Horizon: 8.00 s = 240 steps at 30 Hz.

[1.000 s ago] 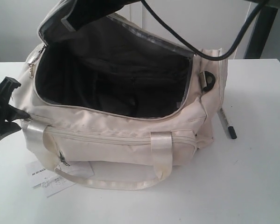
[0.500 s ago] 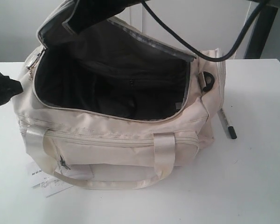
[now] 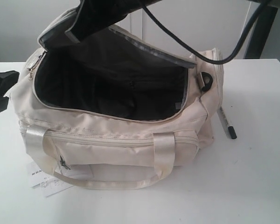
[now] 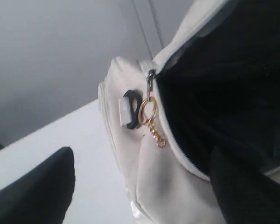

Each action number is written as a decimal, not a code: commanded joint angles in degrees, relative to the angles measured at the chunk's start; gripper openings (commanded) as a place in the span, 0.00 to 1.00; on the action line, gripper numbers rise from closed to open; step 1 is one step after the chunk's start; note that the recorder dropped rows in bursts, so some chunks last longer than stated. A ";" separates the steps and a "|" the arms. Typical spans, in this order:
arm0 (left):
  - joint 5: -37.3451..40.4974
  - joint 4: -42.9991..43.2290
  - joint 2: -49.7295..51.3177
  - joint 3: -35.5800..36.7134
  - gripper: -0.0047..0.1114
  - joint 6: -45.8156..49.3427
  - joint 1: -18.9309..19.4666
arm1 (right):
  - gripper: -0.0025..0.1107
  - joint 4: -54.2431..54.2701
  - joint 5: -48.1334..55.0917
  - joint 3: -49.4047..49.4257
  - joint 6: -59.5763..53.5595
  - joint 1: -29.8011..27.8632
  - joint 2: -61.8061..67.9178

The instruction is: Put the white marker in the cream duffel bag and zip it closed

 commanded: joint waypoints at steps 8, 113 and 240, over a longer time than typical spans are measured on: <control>-18.25 20.47 4.13 -1.24 0.73 -4.52 -5.12 | 0.02 0.03 -0.19 0.04 -0.10 -0.08 0.57; -13.49 28.78 24.55 -15.73 0.04 -15.59 -4.99 | 0.48 -8.48 24.00 20.55 28.74 -36.75 5.83; -12.97 28.89 24.55 -15.73 0.04 -15.48 -4.99 | 0.02 38.77 0.42 38.81 -52.37 -9.88 -21.03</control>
